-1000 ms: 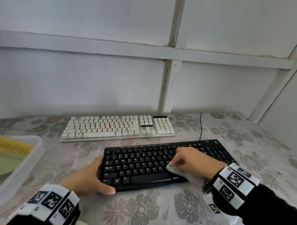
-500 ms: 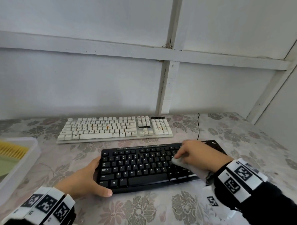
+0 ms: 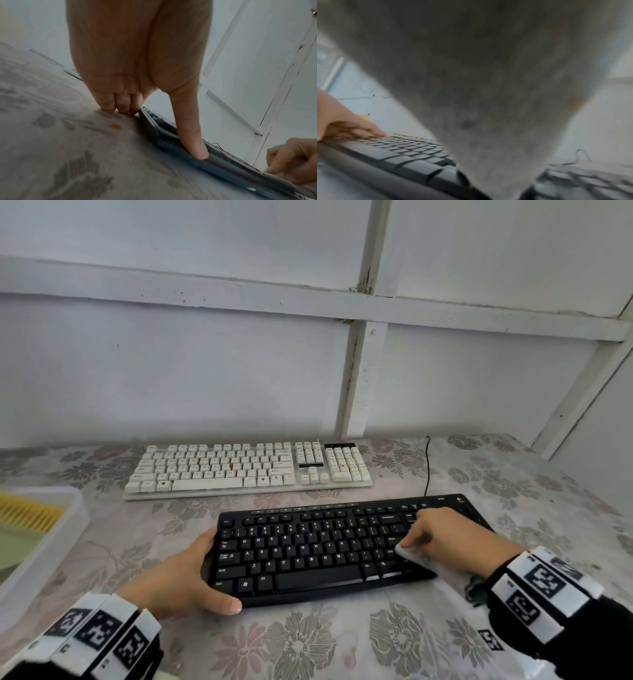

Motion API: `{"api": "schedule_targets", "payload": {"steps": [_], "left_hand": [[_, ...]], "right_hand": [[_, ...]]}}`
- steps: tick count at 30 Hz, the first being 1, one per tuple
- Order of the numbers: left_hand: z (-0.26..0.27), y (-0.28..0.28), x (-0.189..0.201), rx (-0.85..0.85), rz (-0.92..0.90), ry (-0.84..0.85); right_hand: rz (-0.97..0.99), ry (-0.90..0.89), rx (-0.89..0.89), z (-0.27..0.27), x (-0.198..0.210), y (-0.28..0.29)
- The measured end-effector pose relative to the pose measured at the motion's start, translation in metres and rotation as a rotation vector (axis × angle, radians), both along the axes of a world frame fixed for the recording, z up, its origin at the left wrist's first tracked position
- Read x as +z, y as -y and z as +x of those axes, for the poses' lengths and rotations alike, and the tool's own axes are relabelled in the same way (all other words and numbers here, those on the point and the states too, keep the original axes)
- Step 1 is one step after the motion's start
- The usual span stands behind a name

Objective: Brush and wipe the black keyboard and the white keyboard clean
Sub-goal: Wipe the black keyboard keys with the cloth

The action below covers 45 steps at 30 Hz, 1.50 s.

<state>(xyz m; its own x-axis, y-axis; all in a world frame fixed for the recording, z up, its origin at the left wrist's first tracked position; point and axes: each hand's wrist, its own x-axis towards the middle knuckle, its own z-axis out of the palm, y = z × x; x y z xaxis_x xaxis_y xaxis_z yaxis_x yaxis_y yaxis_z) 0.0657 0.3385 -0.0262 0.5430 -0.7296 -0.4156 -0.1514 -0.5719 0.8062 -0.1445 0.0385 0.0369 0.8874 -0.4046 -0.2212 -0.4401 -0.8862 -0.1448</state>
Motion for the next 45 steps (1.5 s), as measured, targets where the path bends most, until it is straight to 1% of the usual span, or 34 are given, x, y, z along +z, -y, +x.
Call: {"api": "schedule_targets", "payload": {"steps": [2, 4, 5, 8, 10, 12, 13, 17, 20, 26, 28, 30, 33, 35, 36, 39, 43, 45], "left_hand": [[0.0, 0.0, 0.001, 0.004, 0.008, -0.004], [-0.001, 0.001, 0.002, 0.0, 0.0, -0.009], [-0.002, 0.001, 0.003, -0.004, -0.008, -0.01], [-0.002, 0.002, 0.004, 0.008, -0.015, -0.014], [-0.002, 0.001, 0.004, 0.002, -0.013, -0.01], [-0.002, 0.001, 0.004, -0.007, -0.011, -0.003], [-0.001, 0.001, 0.003, -0.001, -0.02, -0.005], [0.0, 0.001, 0.001, 0.011, -0.047, -0.027], [0.0, 0.001, 0.0, 0.012, -0.053, -0.035], [0.003, 0.001, -0.004, 0.021, -0.02, -0.023], [0.003, 0.001, -0.004, 0.021, -0.035, -0.032], [0.003, 0.001, -0.005, 0.026, -0.062, -0.05], [0.003, 0.001, -0.006, 0.032, -0.102, -0.085], [0.003, 0.002, -0.005, 0.027, -0.118, -0.098], [0.003, 0.001, -0.005, 0.02, -0.116, -0.096], [0.003, 0.001, -0.005, 0.016, -0.115, -0.099], [0.003, 0.002, -0.005, 0.003, -0.105, -0.074], [0.003, 0.001, -0.004, 0.02, -0.114, -0.087]], "right_hand": [[-0.03, -0.039, -0.044, -0.004, 0.005, 0.01], [-0.021, -0.034, -0.01, -0.003, 0.016, 0.004], [0.023, -0.006, 0.012, 0.0, 0.021, -0.003], [0.154, 0.092, 0.159, 0.02, 0.026, -0.039], [0.165, 0.101, 0.272, 0.038, 0.013, -0.059], [0.139, 0.104, 0.329, 0.047, -0.001, -0.067], [0.126, 0.1, 0.323, 0.048, -0.005, -0.066], [0.088, 0.094, 0.208, 0.027, -0.004, -0.045], [0.02, 0.035, 0.141, 0.011, 0.001, -0.024], [-0.107, -0.005, -0.022, -0.013, 0.011, 0.006], [-0.123, 0.011, -0.034, -0.021, 0.016, 0.016], [-0.071, 0.039, -0.035, -0.025, 0.017, 0.023], [-0.017, 0.045, 0.024, -0.028, 0.006, 0.026], [-0.051, 0.061, 0.024, -0.031, -0.002, 0.03], [-0.1, 0.066, 0.016, -0.034, -0.004, 0.033], [-0.204, 0.064, -0.054, -0.049, -0.003, 0.047], [-0.191, 0.02, -0.17, -0.075, -0.002, 0.071], [-0.154, 0.033, -0.207, -0.08, -0.002, 0.079]]}}
